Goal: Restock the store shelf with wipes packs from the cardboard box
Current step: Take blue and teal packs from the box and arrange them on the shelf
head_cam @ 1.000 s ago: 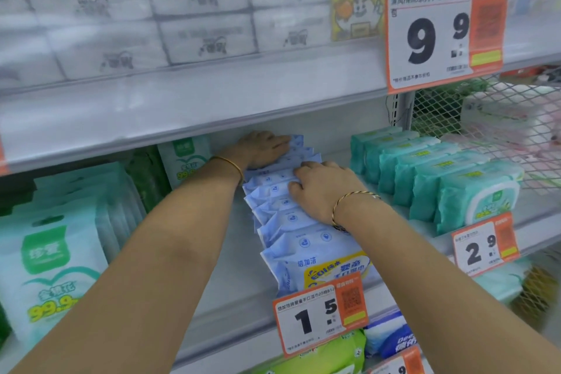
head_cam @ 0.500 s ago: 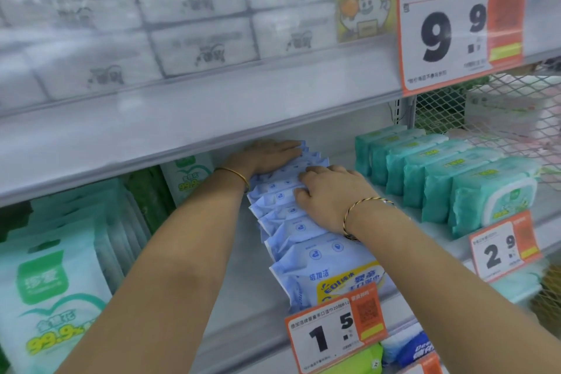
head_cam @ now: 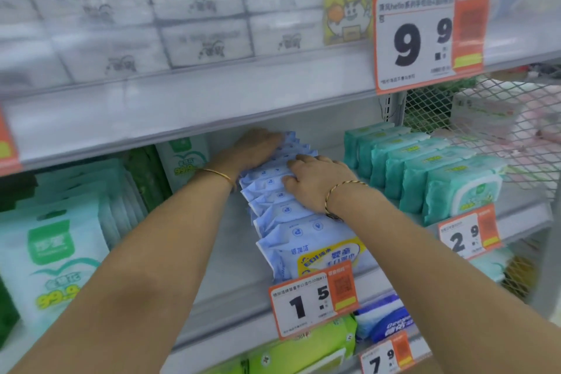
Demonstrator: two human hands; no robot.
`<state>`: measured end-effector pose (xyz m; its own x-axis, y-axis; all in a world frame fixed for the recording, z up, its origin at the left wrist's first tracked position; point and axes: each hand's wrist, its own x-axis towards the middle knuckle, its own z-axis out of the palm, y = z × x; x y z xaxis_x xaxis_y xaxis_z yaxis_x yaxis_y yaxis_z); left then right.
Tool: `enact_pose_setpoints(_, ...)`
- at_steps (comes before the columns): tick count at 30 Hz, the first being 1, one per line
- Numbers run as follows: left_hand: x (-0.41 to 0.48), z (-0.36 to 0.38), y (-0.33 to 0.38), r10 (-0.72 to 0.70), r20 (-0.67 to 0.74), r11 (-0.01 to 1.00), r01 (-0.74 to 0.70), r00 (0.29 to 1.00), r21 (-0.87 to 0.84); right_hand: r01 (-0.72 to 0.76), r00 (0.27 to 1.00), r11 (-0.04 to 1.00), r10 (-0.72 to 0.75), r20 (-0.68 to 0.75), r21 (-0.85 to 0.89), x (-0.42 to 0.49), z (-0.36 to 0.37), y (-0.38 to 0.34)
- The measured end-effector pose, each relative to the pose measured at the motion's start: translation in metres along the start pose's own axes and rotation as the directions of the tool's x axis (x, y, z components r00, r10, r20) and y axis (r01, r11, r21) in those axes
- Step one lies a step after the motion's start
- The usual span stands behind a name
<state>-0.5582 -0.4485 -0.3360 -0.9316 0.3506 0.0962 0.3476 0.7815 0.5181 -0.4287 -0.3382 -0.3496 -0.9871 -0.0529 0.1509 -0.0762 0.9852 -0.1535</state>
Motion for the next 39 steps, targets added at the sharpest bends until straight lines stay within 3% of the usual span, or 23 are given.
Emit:
enact_pose_setpoints(2, -0.032, -0.004, 0.013, -0.091, -0.152, 0.983, 0.064, 0.984, -0.174, -0.003, 1.000, 0.996, 0.005, -0.029, 0.092, -0.001, -0.006, 0.007)
enact_pose_setpoints(5, -0.087, 0.001, 0.022, -0.257, -0.239, 0.870, 0.116, 0.937, -0.478, -0.044, 0.984, 0.956, 0.092, -0.155, 0.291, -0.015, -0.013, 0.028)
enact_pose_setpoints(6, -0.105, 0.006, 0.024, -0.303, -0.213, 0.788, 0.118, 0.929, -0.604, -0.066, 0.972, 0.926, 0.145, -0.187, 0.372, -0.025, -0.015, 0.035)
enact_pose_setpoints(9, -0.148, 0.026, 0.032, -0.435, -0.084, 0.420, 0.120, 0.896, -0.900, -0.120, 0.938, 0.790, 0.288, -0.191, 0.601, -0.058, -0.016, 0.050)
enact_pose_setpoints(11, -0.166, 0.040, 0.037, -0.455, -0.005, 0.257, 0.127, 0.890, -0.958, -0.129, 0.934, 0.683, 0.327, -0.143, 0.718, -0.073, -0.014, 0.050)
enact_pose_setpoints(13, -0.178, 0.047, 0.044, -0.486, 0.031, 0.175, 0.132, 0.873, -0.976, -0.149, 0.940, 0.605, 0.332, -0.077, 0.782, -0.083, -0.012, 0.043)
enact_pose_setpoints(17, -0.187, 0.046, 0.053, -0.532, 0.068, 0.109, 0.147, 0.844, -0.983, -0.174, 0.937, 0.607, 0.344, -0.059, 0.776, -0.084, -0.008, 0.034)
enact_pose_setpoints(23, -0.189, 0.046, 0.061, -0.531, 0.030, 0.175, 0.145, 0.847, -0.974, -0.186, 0.917, 0.625, 0.388, -0.095, 0.758, -0.082, -0.001, 0.029)
enact_pose_setpoints(25, -0.190, 0.043, 0.065, -0.583, 0.008, 0.178, 0.138, 0.812, -0.974, -0.187, 0.911, 0.637, 0.398, -0.111, 0.748, -0.083, 0.001, 0.027)
enact_pose_setpoints(26, -0.190, 0.042, 0.066, -0.596, -0.031, 0.227, 0.131, 0.802, -0.965, -0.185, 0.911, 0.645, 0.396, -0.116, 0.742, -0.083, 0.001, 0.025)
enact_pose_setpoints(27, -0.190, 0.043, 0.062, -0.596, -0.118, 0.324, 0.104, 0.794, -0.940, -0.178, 0.912, 0.651, 0.391, -0.124, 0.738, -0.085, 0.000, 0.024)
enact_pose_setpoints(28, -0.190, 0.046, 0.060, -0.569, -0.261, 0.483, 0.059, 0.780, -0.874, -0.170, 0.911, 0.652, 0.389, -0.133, 0.739, -0.088, -0.001, 0.024)
enact_pose_setpoints(30, -0.193, 0.049, 0.069, -0.389, -0.606, 0.816, -0.046, 0.694, -0.577, -0.149, 0.897, 0.654, 0.405, -0.177, 0.741, -0.095, -0.005, 0.032)
enact_pose_setpoints(32, -0.195, 0.055, 0.098, -0.152, -0.722, 0.921, -0.168, 0.675, -0.351, -0.123, 0.851, 0.680, 0.447, -0.276, 0.722, -0.105, -0.011, 0.052)
enact_pose_setpoints(36, -0.167, 0.085, 0.157, 0.158, -0.469, 0.934, -0.286, 0.869, -0.214, -0.185, 0.717, 0.736, 0.555, -0.423, 0.652, -0.127, -0.023, 0.112)
enact_pose_setpoints(39, -0.129, 0.109, 0.178, 0.197, -0.257, 0.956, -0.244, 0.946, -0.164, -0.302, 0.737, 0.790, 0.549, -0.394, 0.534, -0.127, -0.027, 0.142)
